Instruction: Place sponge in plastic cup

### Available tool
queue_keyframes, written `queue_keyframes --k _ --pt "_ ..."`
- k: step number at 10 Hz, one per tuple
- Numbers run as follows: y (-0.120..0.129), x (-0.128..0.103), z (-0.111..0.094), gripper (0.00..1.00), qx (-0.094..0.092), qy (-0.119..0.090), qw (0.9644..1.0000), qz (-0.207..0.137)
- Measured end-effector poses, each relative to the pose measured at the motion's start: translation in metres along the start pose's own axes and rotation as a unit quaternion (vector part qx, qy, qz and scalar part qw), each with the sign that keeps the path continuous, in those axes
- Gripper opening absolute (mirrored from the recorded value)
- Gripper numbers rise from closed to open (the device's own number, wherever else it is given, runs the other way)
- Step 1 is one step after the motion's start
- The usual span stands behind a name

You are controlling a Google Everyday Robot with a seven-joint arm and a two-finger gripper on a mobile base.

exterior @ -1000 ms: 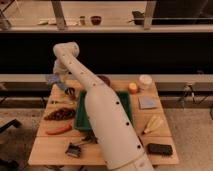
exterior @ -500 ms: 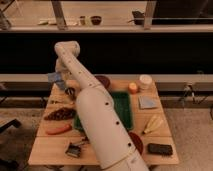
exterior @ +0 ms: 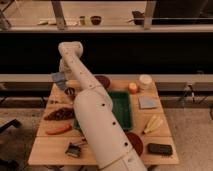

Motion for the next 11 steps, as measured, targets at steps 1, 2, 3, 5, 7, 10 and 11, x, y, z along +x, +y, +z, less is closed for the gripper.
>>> queue_keyframes --k 1,2,3,5,7,10,11 --pt "-0.001 -0.001 0.002 0.02 -0.001 0.000 1.0000 0.000" --pt "-0.003 -0.002 0.003 0.02 -0.002 0.000 1.0000 -0.001" --pt "-0.004 -0.003 0.003 0.02 -0.002 0.001 1.0000 -0.001" --pt "-0.008 -0.006 0.004 0.02 -0.003 0.003 1.0000 -0.004" --pt "-0.011 -0.007 0.005 0.02 -0.003 0.003 1.0000 -0.006" --pt "-0.013 -0.011 0.010 0.02 -0.004 0.001 1.0000 -0.007" --pt "-0.013 -0.011 0.011 0.02 -0.004 0.001 1.0000 -0.006"
